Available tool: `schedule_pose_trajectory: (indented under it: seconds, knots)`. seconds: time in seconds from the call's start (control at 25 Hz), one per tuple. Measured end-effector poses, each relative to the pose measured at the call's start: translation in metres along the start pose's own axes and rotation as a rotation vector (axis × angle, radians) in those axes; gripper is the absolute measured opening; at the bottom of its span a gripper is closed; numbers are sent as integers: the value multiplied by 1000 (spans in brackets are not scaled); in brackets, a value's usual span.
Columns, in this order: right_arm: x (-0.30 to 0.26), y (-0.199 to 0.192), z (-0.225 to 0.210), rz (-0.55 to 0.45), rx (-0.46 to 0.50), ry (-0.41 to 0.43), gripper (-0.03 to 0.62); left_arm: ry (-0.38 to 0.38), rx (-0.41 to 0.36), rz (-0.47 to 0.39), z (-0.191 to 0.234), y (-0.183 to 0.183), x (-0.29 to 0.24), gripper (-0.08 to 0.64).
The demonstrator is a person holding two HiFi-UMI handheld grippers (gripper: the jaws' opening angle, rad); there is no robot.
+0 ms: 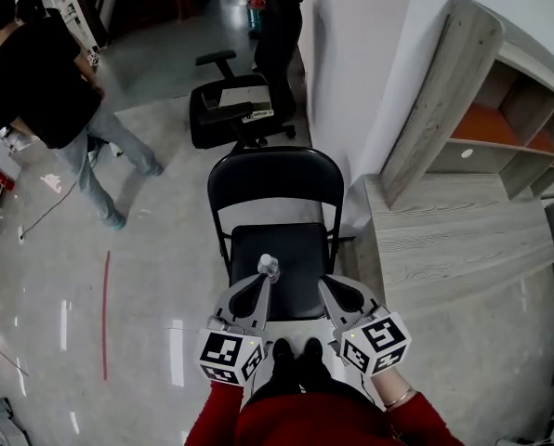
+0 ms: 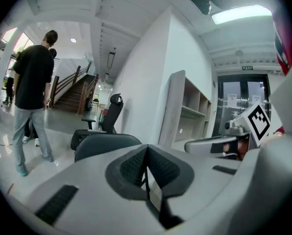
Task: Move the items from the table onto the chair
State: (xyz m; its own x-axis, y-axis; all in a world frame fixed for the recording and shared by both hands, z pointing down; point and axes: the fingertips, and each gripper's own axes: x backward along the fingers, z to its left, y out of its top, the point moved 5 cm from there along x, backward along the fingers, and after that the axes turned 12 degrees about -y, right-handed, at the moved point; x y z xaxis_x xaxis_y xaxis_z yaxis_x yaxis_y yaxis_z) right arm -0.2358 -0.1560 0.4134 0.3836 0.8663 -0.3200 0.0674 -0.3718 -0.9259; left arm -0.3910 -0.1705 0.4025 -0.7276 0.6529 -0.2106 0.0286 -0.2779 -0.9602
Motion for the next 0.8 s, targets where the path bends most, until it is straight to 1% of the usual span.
schedule_pose_trajectory:
  seconds: [0.12, 0.28, 0.6, 0.8]
  knots:
    - [6, 11, 1, -40, 3, 3, 12, -31, -18, -11, -9, 8, 1, 8]
    - [14, 14, 2, -62, 5, -6, 11, -62, -28, -36, -19, 14, 6, 8]
    - [24, 17, 7, -96, 21, -18, 11, -91, -60, -55, -30, 20, 14, 8]
    - [29, 19, 9, -99, 35, -28, 11, -103, -59, -53, -36, 20, 18, 8]
